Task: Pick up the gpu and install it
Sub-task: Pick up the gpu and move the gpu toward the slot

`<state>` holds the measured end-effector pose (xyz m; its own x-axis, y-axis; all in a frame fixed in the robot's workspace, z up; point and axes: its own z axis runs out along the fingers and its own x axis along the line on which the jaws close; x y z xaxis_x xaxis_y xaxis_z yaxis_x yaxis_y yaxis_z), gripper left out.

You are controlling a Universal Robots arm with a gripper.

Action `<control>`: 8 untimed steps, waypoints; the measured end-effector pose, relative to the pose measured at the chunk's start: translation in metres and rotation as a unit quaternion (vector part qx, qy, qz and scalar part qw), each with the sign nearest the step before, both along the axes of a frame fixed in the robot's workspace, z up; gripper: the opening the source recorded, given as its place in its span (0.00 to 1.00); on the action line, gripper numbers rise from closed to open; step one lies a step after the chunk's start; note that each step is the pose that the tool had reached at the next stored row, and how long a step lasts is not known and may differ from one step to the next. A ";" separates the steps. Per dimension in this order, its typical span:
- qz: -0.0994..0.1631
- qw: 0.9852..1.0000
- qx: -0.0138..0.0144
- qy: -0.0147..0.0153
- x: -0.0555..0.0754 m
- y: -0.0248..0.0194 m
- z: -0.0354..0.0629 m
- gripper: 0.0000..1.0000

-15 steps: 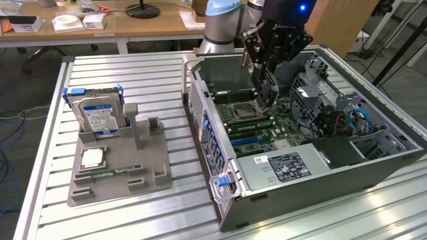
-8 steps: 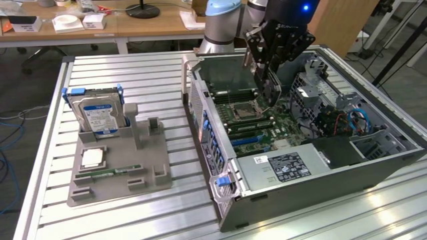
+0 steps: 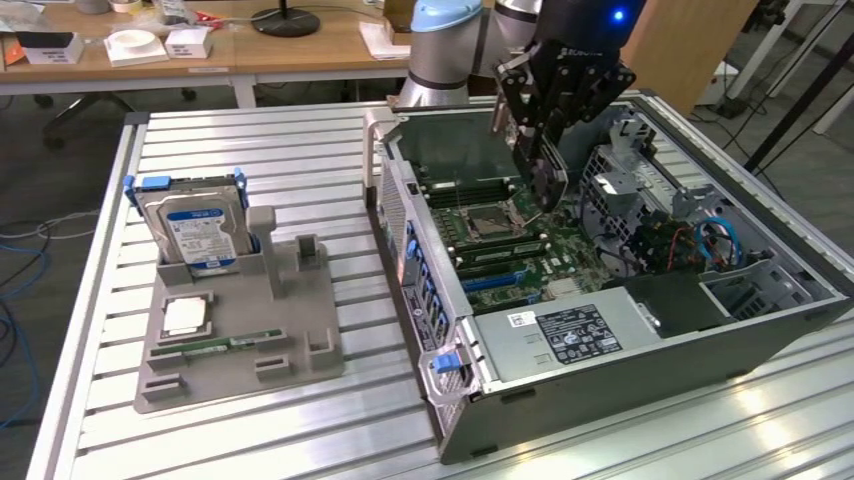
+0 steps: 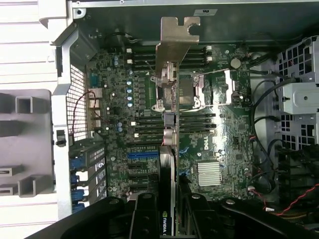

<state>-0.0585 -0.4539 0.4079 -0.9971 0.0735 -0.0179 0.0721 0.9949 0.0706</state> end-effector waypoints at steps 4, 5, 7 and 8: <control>0.000 1.000 0.000 0.000 0.003 0.0000 0.0000 0.26; 0.000 1.000 0.000 0.000 0.004 0.0000 0.0000 0.26; 0.000 1.000 0.000 0.000 0.005 0.0000 0.0000 0.26; 0.000 1.000 0.000 0.000 0.006 0.0000 0.0000 0.26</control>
